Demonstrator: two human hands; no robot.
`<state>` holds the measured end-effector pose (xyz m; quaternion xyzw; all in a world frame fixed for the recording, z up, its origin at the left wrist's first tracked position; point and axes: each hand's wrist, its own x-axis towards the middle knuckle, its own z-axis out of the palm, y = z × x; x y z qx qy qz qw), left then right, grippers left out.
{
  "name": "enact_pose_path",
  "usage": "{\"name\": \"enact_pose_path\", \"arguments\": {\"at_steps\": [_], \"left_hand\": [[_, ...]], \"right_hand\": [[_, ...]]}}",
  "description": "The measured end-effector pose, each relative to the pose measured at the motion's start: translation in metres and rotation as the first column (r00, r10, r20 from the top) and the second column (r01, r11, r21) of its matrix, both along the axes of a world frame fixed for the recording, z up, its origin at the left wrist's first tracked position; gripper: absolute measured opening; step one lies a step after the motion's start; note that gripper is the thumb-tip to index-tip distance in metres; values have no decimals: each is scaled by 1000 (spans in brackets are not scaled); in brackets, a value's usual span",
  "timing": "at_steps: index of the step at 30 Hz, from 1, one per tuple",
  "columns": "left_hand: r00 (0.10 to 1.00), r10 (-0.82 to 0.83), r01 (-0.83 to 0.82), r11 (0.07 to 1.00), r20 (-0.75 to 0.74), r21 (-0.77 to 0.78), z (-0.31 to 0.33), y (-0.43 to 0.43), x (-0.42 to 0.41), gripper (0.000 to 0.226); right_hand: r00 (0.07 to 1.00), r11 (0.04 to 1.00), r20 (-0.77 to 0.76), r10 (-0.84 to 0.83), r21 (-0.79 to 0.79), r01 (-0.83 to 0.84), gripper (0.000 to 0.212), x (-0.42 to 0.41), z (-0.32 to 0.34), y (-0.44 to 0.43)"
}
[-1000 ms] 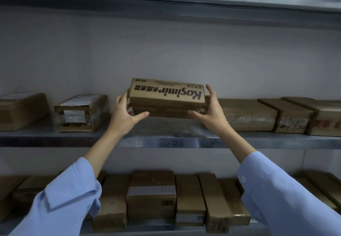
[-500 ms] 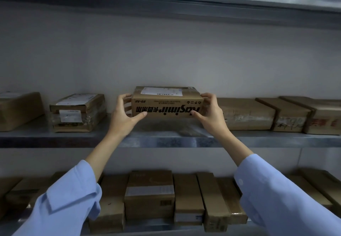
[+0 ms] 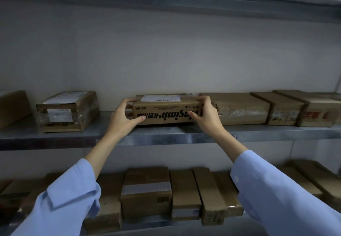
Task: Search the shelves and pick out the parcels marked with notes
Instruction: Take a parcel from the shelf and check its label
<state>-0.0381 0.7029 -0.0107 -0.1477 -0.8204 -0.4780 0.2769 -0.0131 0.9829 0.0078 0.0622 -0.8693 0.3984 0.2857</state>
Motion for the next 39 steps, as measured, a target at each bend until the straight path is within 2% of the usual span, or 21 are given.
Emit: {"name": "enact_pose_path", "arguments": {"at_steps": [9, 14, 18, 22, 32, 39], "left_hand": [[999, 0, 3, 997, 34, -83, -3, 0, -4, 57], [999, 46, -47, 986, -9, -161, -2, -2, -3, 59], [970, 163, -216, 921, -182, -326, 7, 3, 4, 60], [938, 177, -303, 839, -299, -452, 17, 18, 7, 62], [962, 77, -217, 794, -261, -568, 13, 104, 5, 69], [965, 64, -206, 789, -255, -579, 15, 186, 5, 70]], "right_hand": [[998, 1000, 56, -18, -14, 18, 58, -1, -6, 0], [997, 998, -66, -42, 46, 46, 55, 1, 4, -1], [986, 982, -157, -54, 168, 81, 57, 7, 16, 6], [951, 875, -244, -190, 397, 277, 59, 13, 20, 23], [923, 794, -122, -364, 477, 376, 65, 34, 14, 124], [924, 786, -113, -366, 494, 372, 67, 41, 16, 205]]}}
